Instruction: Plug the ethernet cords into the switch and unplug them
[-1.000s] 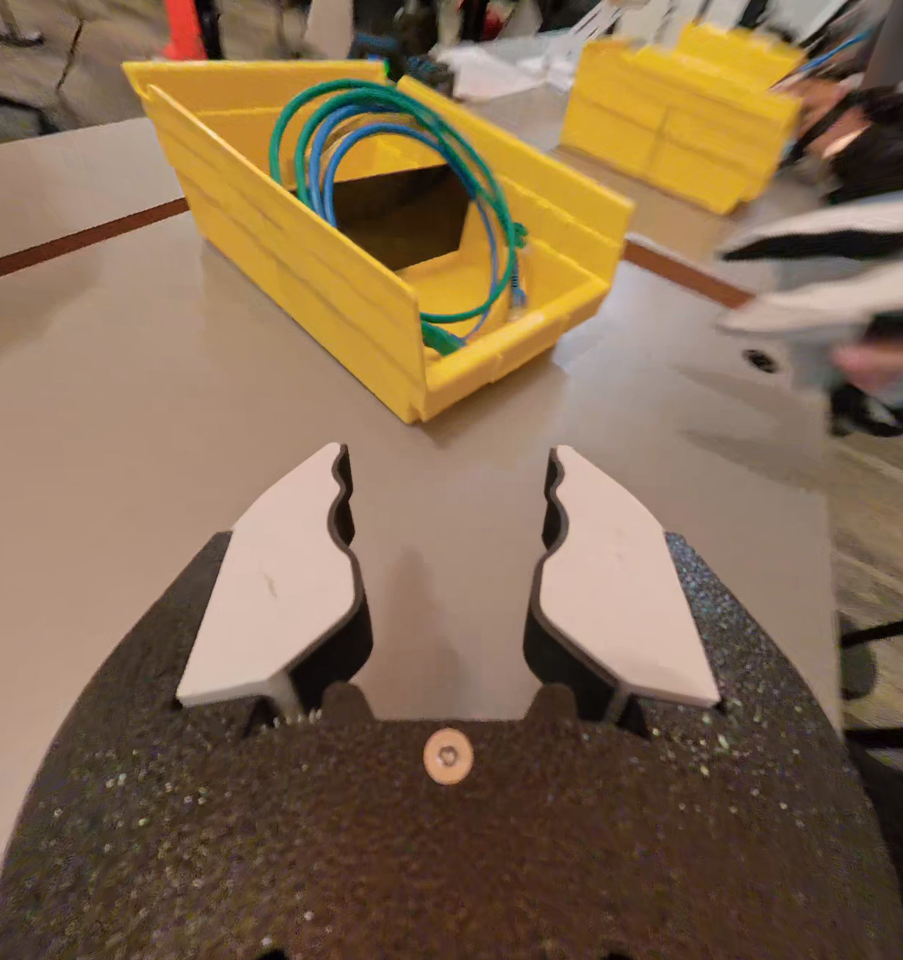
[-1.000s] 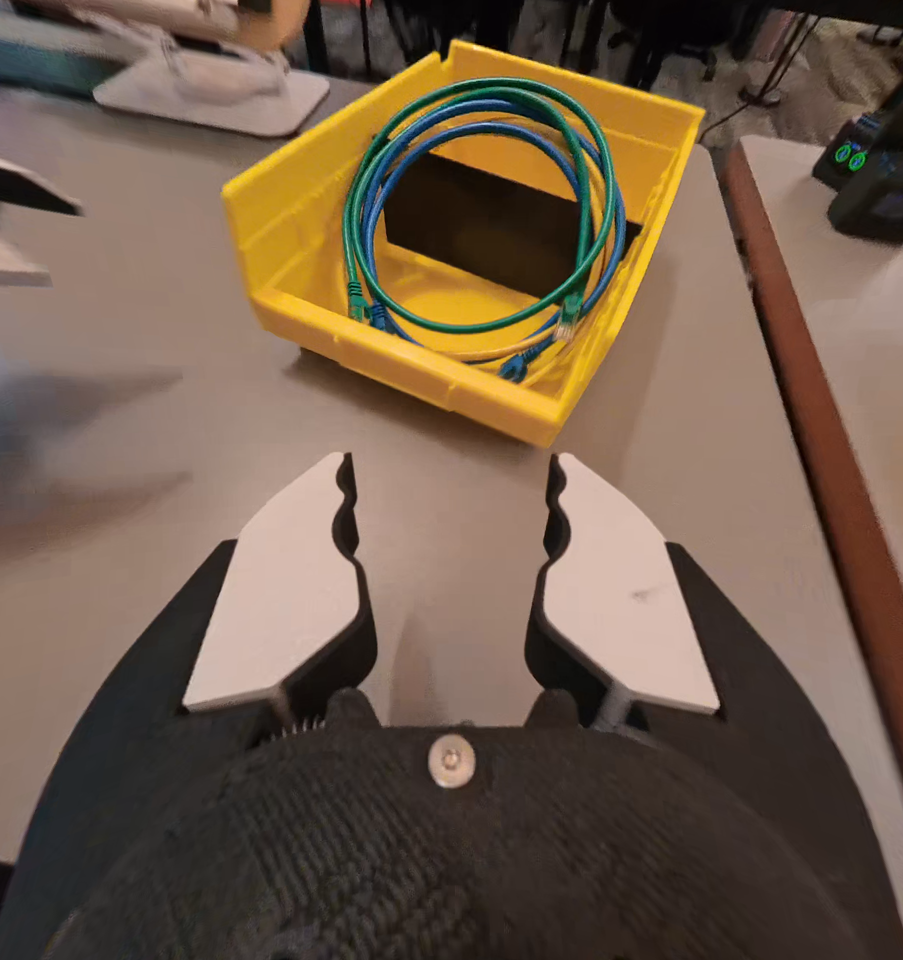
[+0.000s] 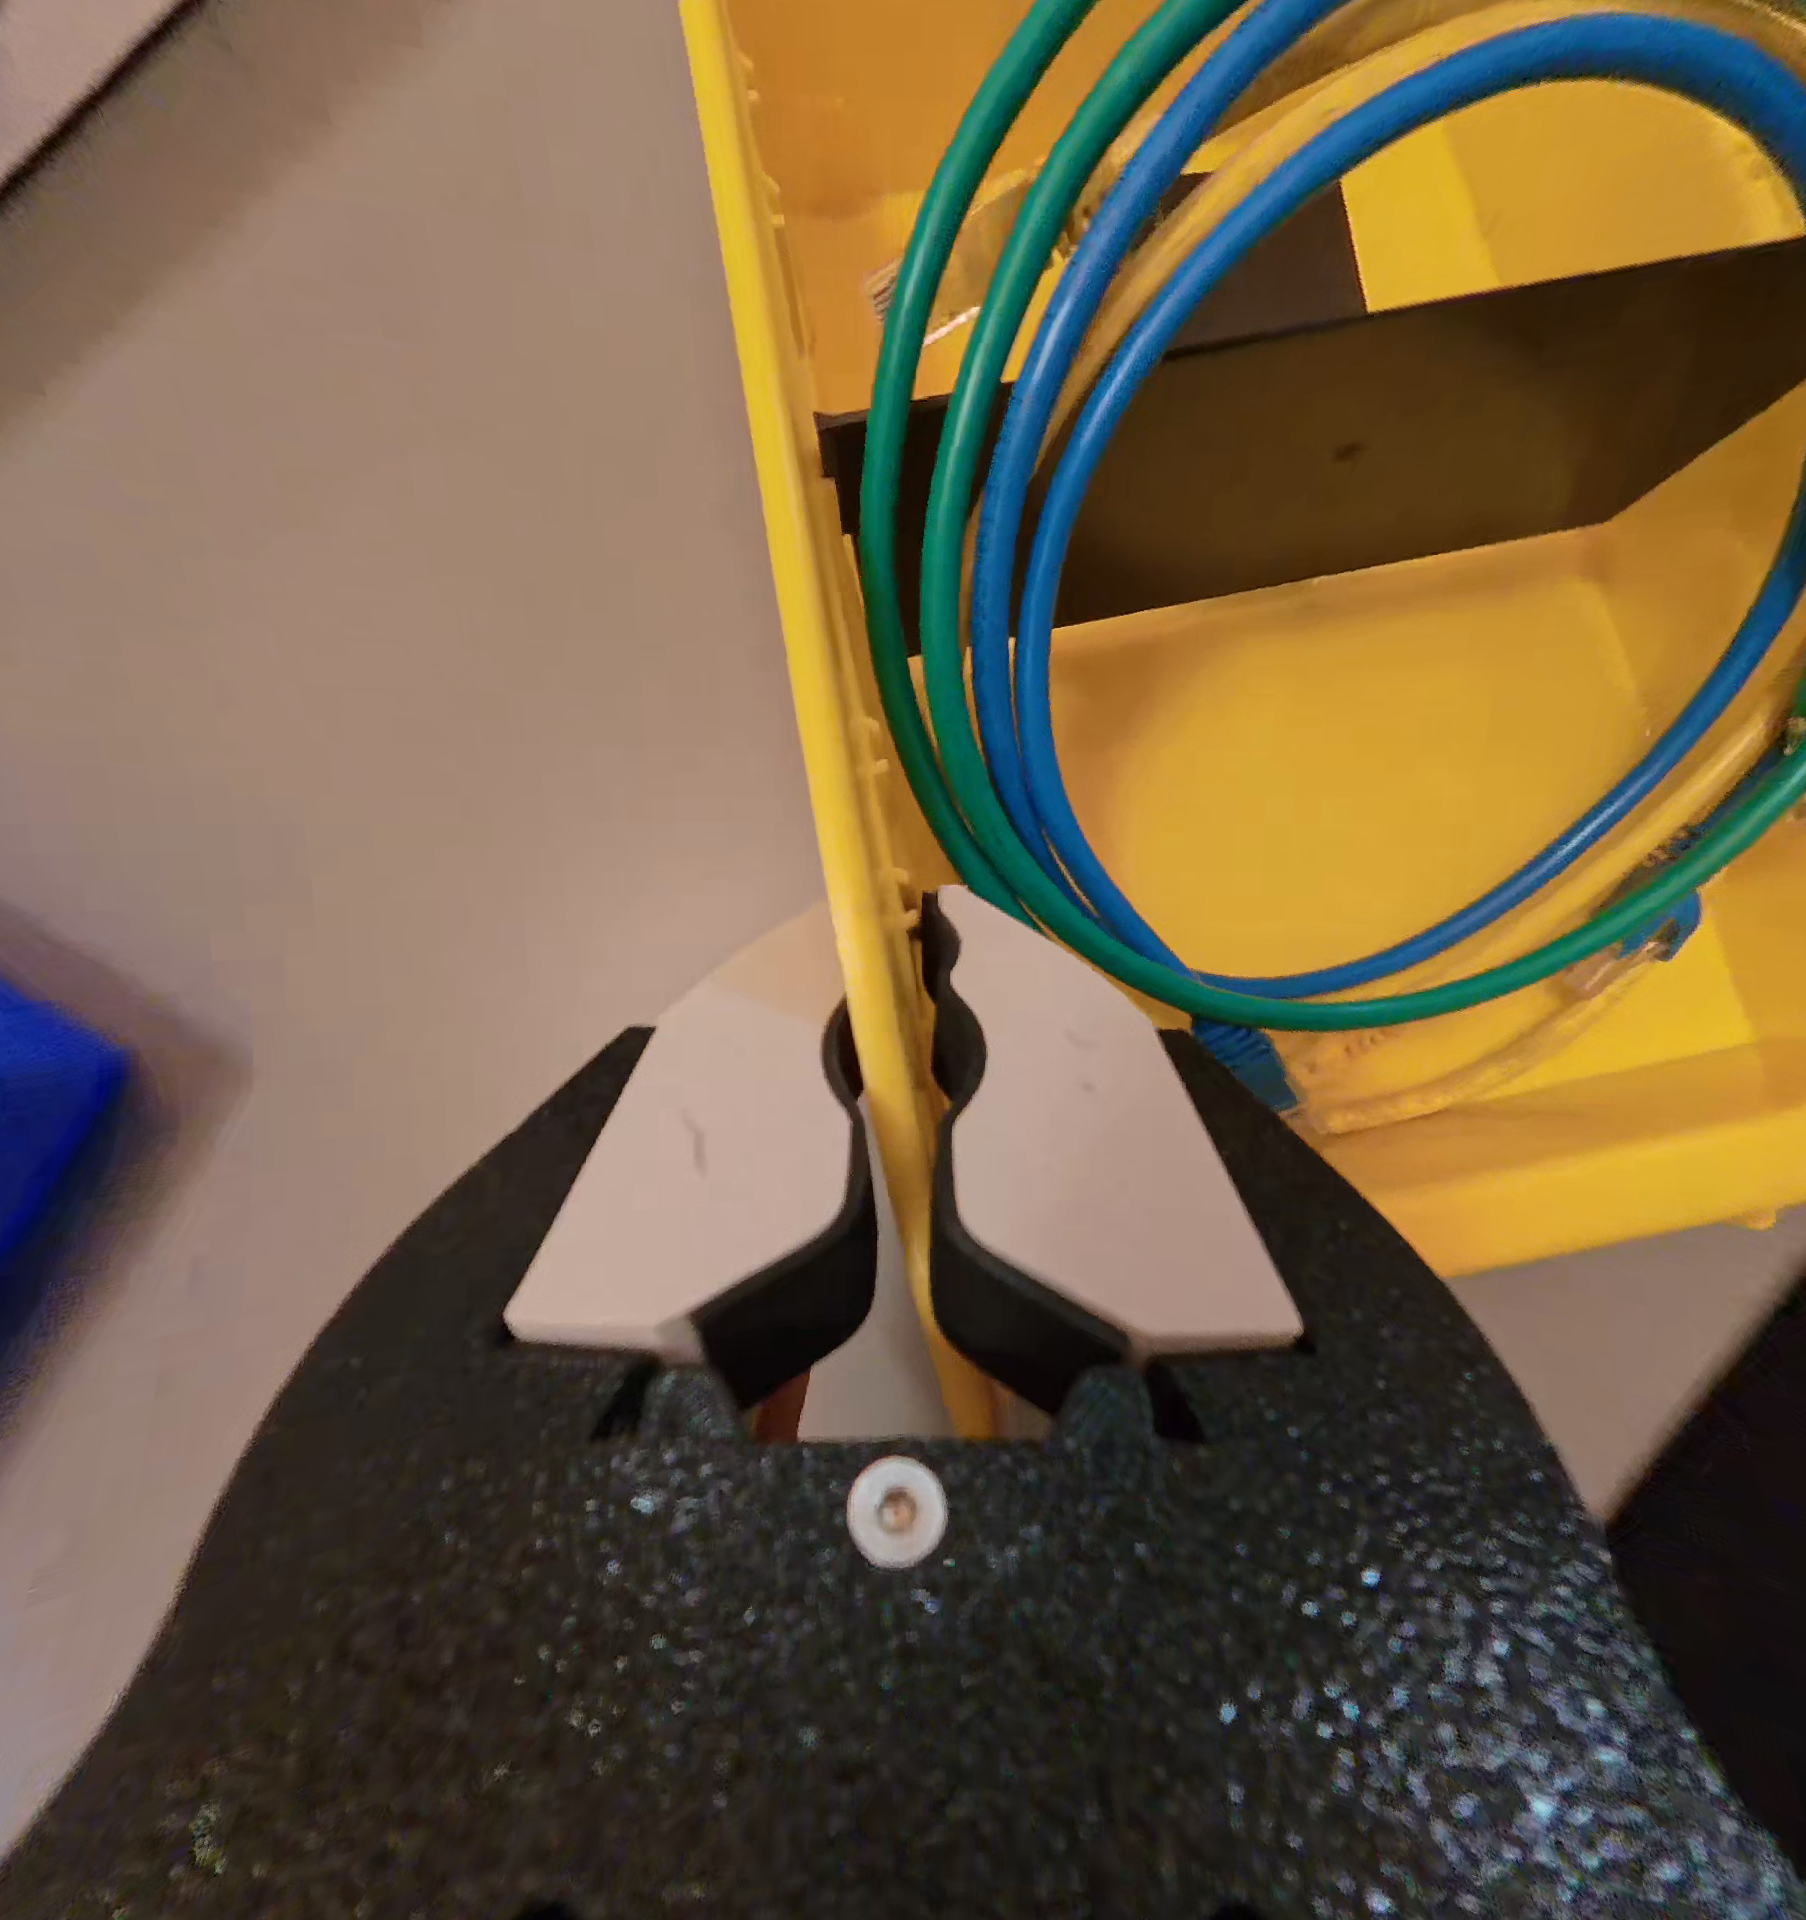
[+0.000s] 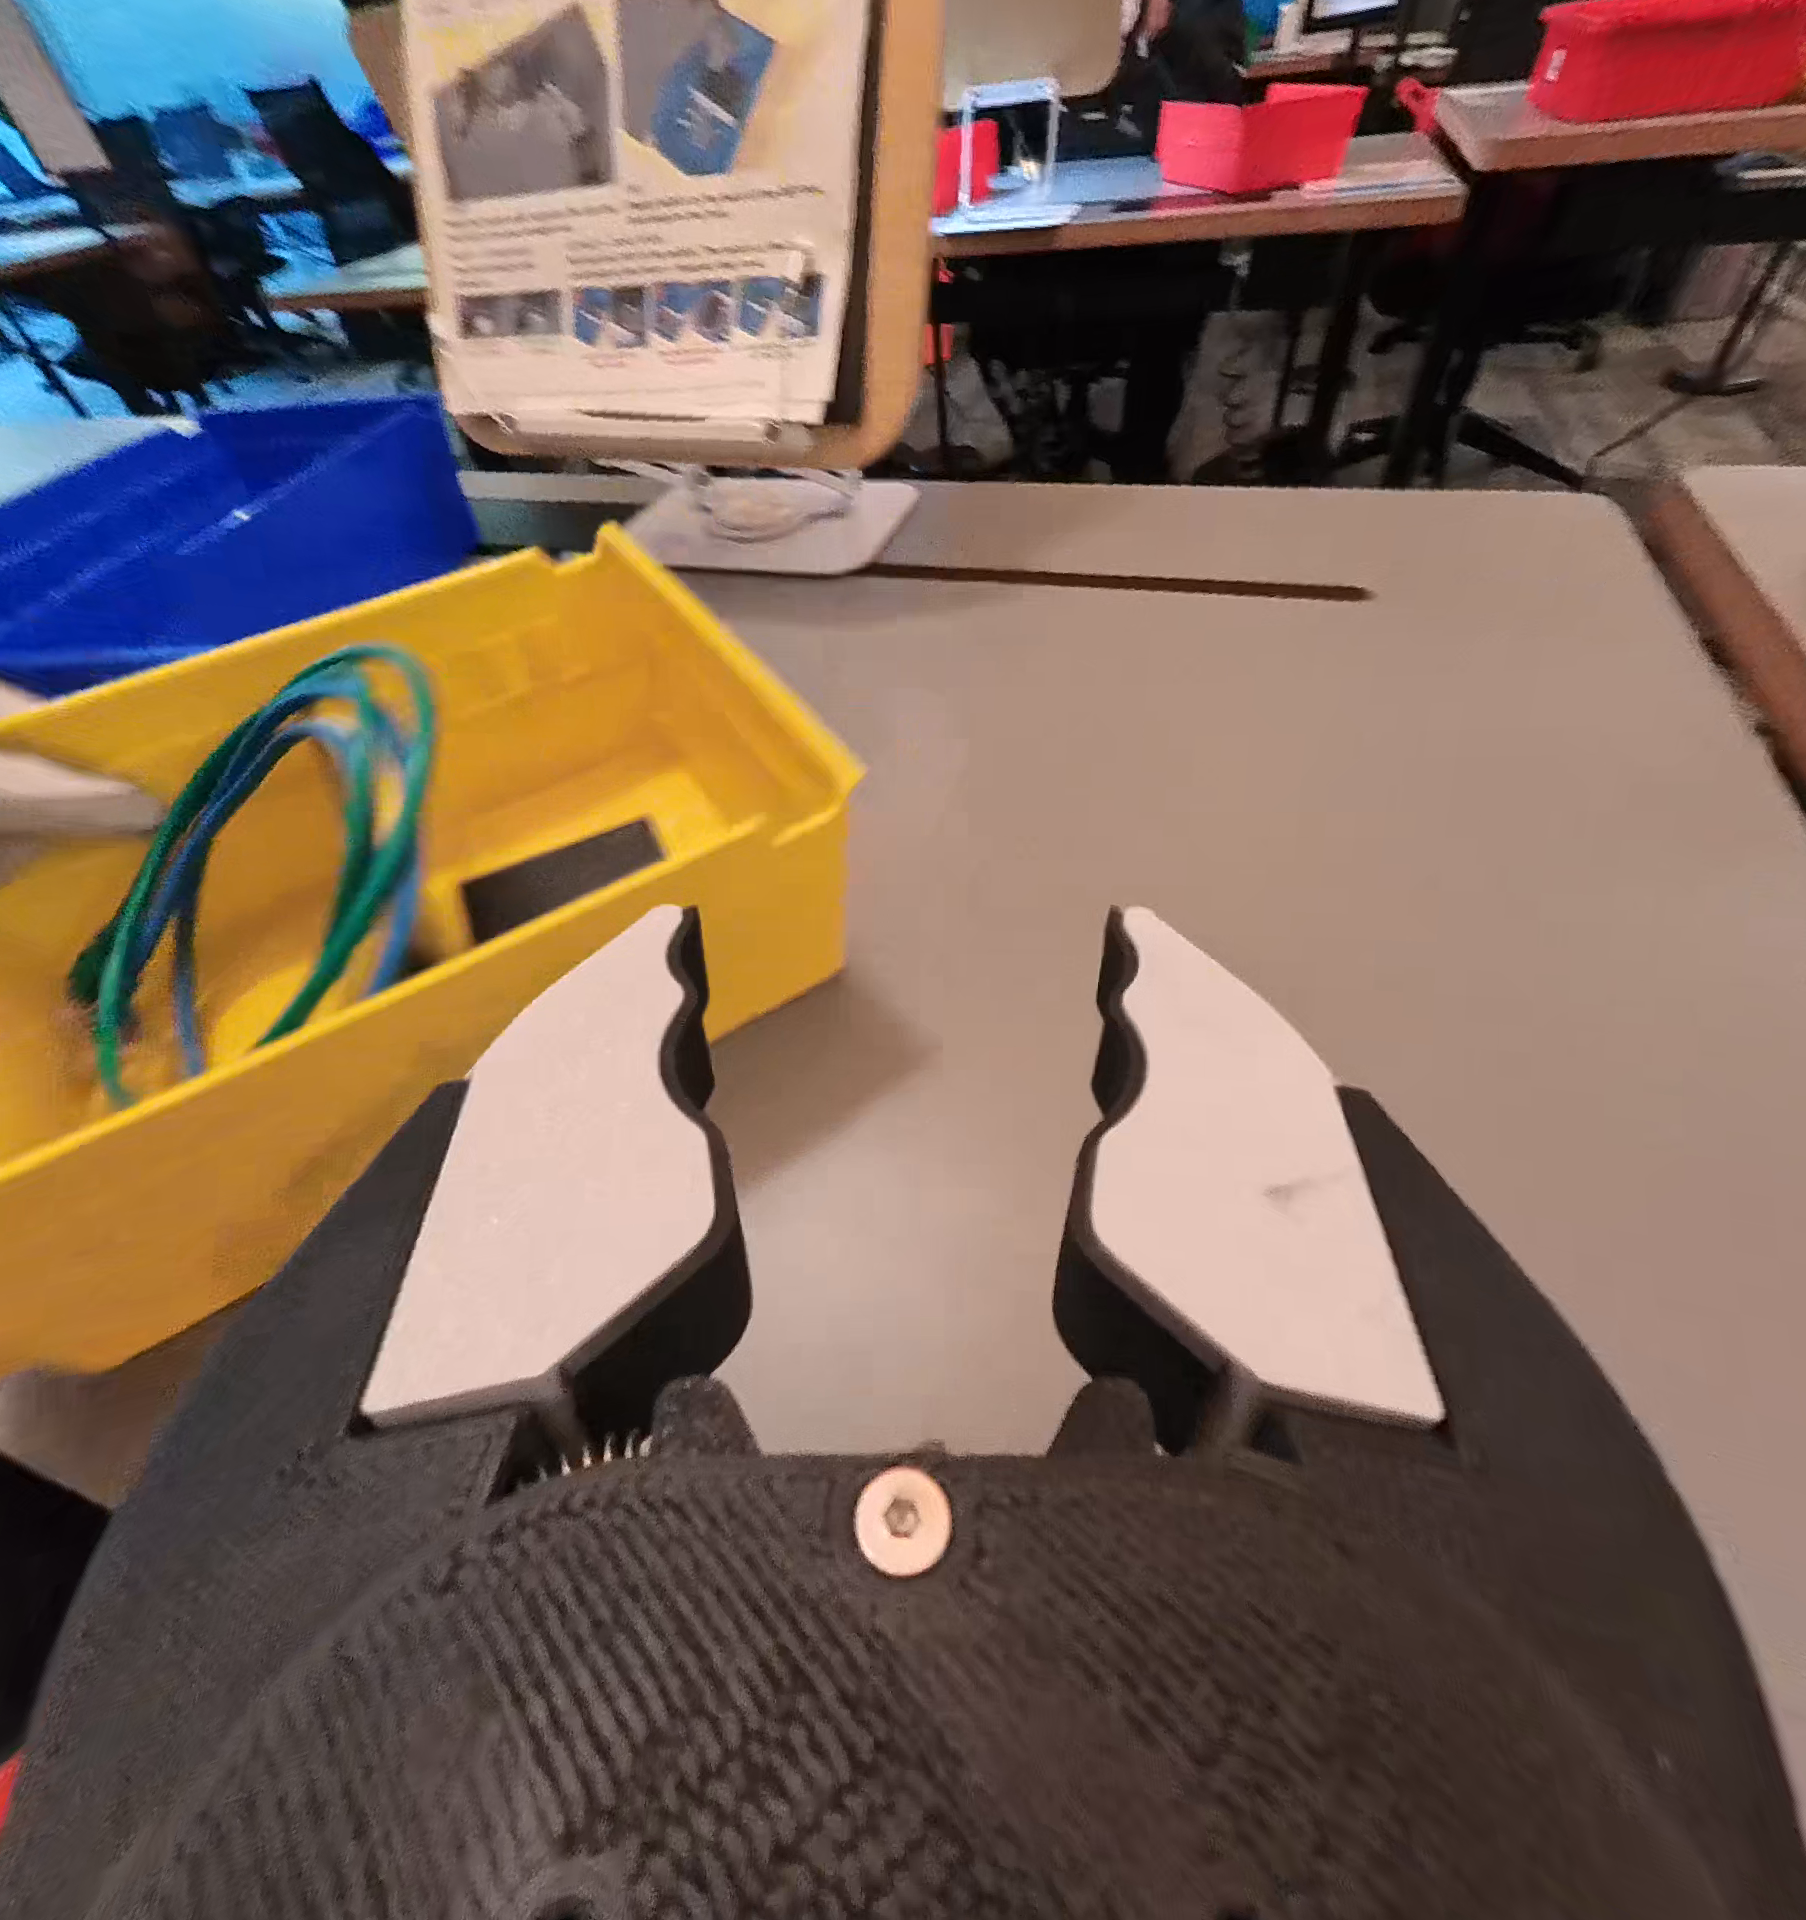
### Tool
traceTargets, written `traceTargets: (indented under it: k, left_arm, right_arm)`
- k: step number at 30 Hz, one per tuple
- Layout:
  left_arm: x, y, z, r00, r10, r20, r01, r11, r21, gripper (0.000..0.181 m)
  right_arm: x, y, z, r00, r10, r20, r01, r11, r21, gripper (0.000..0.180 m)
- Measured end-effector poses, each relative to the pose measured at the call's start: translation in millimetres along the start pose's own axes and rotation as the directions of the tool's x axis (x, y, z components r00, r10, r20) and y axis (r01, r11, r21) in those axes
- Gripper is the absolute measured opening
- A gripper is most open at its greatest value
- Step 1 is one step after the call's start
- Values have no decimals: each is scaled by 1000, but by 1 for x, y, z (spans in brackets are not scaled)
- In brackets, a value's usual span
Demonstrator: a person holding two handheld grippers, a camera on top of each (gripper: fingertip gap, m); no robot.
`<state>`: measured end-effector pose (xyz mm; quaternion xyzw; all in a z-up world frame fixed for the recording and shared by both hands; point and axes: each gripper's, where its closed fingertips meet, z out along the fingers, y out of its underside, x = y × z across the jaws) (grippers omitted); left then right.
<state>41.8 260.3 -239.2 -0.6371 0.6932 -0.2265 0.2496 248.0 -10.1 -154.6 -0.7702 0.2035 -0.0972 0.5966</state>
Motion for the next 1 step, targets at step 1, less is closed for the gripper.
traceTargets:
  k: [1]
  left_arm:
    - [-3,23,-21,1000,-2,-7,2,1000,-4,4]
  right_arm:
    - [-13,-3,8,1000,9,22,-9,1000,9,72]
